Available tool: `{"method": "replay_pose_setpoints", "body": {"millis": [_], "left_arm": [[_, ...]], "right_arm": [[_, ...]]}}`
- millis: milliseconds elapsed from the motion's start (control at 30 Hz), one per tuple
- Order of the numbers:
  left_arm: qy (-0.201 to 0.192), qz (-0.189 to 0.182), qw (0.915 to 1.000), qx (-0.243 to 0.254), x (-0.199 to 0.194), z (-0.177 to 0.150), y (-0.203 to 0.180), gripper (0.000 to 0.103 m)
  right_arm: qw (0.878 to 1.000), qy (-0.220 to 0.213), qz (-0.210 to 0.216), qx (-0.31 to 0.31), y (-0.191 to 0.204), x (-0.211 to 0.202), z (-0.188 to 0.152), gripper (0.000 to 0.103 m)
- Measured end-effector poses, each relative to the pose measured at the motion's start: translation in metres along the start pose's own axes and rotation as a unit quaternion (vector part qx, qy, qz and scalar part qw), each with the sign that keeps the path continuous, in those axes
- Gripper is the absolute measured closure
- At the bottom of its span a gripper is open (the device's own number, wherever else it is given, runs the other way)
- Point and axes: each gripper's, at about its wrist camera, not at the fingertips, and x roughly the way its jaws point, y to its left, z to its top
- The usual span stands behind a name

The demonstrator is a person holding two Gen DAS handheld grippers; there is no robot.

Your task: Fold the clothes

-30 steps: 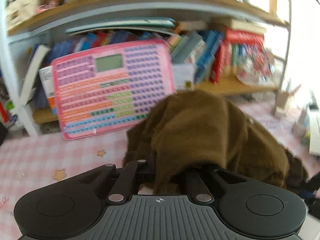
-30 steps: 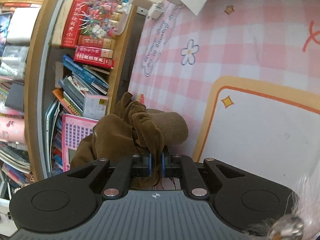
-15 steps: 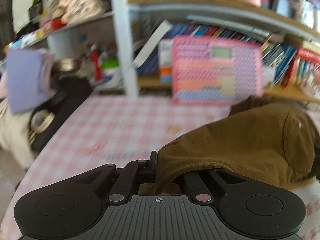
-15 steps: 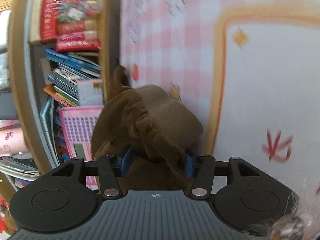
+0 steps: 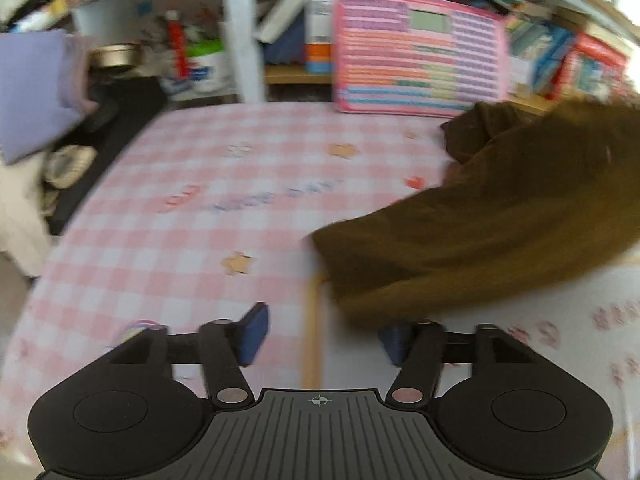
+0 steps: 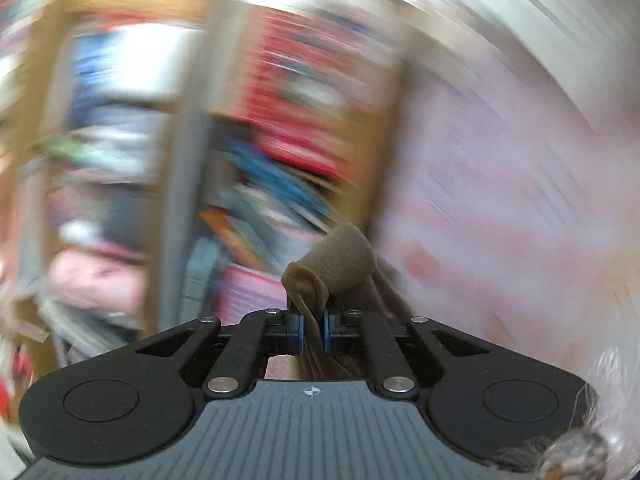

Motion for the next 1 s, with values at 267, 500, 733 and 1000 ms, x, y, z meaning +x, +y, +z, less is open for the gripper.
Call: {"method": "replay_pose_setpoints", "body": {"millis": [267,500,733,1000], "left_arm": [[-0.008,-0.011,0.9994,-0.031,-0.002,-0.011,0.025,0.039],[-0.026,-0.023,0.9978,-0.057,-0.007,-0.008,0.050,0.039],[-0.013,-0.021,0.9980,-0.058,0.000,-0.011,0.069,0.039],[-0.032,-0.028,0.9980,-0.047,0.001,0.002,0.081,0.039]], "right_arm": [[0.923,0.000,0.222,-0.314,0.206,-0.027,-0.007,0.095],[0.827,0.315,0.131,-0.447,0.156,0.022,-0.169,0.095],[0.759,0.508,-0.063,-0.402,0.022,0.036,-0.297,0.095],[0.753,0.507,-0.046,-0.418,0.046,0.043,-0.356,0.090]]}}
